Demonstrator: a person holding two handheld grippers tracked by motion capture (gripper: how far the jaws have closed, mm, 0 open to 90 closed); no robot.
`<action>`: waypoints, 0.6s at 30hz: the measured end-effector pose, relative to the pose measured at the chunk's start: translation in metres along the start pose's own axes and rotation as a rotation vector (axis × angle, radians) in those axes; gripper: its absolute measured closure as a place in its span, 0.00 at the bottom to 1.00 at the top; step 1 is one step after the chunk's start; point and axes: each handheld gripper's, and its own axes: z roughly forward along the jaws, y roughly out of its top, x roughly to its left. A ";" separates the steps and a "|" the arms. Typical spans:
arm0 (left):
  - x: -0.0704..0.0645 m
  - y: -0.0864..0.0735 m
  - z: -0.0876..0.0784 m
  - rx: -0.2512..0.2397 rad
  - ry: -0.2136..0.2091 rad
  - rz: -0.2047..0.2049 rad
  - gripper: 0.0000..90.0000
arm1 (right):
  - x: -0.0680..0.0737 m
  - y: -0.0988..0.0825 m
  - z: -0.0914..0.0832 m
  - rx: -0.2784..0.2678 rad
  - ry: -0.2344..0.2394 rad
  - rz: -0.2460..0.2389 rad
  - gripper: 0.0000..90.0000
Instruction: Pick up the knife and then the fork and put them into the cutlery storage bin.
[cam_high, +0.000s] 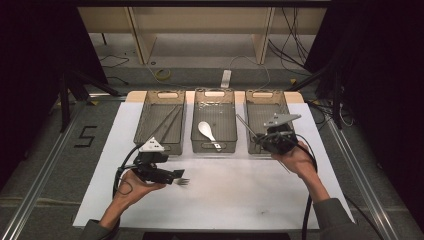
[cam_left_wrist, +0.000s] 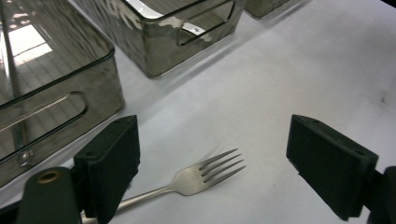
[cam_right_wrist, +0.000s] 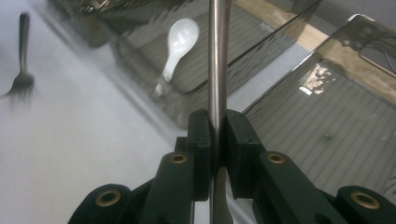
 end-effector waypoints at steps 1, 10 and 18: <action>0.001 -0.001 -0.001 0.000 0.004 -0.003 0.19 | -0.006 0.004 0.001 -0.003 -0.003 0.019 0.91; 0.010 -0.009 -0.009 -0.033 0.039 -0.023 0.18 | -0.047 0.036 0.011 -0.009 -0.054 0.125 0.91; 0.012 -0.014 -0.018 -0.083 0.055 -0.041 0.18 | -0.080 0.051 0.031 0.025 -0.119 0.217 0.91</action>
